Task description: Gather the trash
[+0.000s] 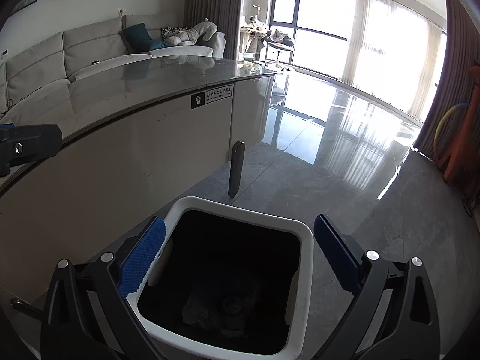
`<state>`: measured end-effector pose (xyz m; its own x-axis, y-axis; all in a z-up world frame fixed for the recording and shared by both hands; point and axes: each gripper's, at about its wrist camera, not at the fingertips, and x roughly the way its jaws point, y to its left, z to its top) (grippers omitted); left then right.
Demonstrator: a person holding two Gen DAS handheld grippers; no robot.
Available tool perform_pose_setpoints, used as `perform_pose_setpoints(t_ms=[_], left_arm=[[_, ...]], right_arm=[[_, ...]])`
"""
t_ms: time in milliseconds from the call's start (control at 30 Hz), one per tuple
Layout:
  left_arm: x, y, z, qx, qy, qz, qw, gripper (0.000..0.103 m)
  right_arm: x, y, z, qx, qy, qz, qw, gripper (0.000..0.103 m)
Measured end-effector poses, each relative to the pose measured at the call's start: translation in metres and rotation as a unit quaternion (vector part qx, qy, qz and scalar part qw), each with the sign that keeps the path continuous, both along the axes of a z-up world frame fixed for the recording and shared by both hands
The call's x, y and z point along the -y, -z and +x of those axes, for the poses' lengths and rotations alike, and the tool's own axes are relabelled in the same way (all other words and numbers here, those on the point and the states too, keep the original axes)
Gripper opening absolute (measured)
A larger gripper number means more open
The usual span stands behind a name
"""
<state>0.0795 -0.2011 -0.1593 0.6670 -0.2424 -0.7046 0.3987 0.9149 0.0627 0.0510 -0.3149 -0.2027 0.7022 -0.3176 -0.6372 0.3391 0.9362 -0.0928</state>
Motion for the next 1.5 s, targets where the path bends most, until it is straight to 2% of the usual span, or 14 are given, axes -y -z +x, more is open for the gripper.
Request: perform_pose_setpoints(t_ms=[233, 467, 700, 933, 1167, 1500], left_arm=[[-0.021, -0.02, 0.0, 0.009, -0.015, -0.018, 0.9997, 0.098], [-0.06, -0.047, 0.002, 0.041, -0.065, -0.025, 0.9967, 0.098], [-0.108, -0.072, 0.004, 0.076, -0.114, -0.027, 0.9902, 0.098], [-0.172, -0.081, 0.015, 0.084, -0.174, -0.028, 0.9807, 0.098], [-0.232, -0.084, 0.031, 0.096, -0.224, -0.015, 0.9698, 0.098], [-0.289, -0.089, 0.045, 0.105, -0.257, -0.027, 0.9603, 0.098]], right_arm=[[-0.011, -0.021, -0.004, 0.029, -0.01, 0.004, 1.0, 0.099], [-0.036, -0.05, 0.001, 0.067, -0.037, -0.004, 0.997, 0.099], [-0.07, -0.082, 0.016, 0.106, -0.077, -0.005, 0.991, 0.099], [-0.13, -0.111, 0.038, 0.134, -0.147, -0.011, 0.98, 0.099], [-0.185, -0.131, 0.066, 0.139, -0.198, 0.004, 0.97, 0.099], [-0.232, -0.145, 0.089, 0.139, -0.219, 0.002, 0.966, 0.099]])
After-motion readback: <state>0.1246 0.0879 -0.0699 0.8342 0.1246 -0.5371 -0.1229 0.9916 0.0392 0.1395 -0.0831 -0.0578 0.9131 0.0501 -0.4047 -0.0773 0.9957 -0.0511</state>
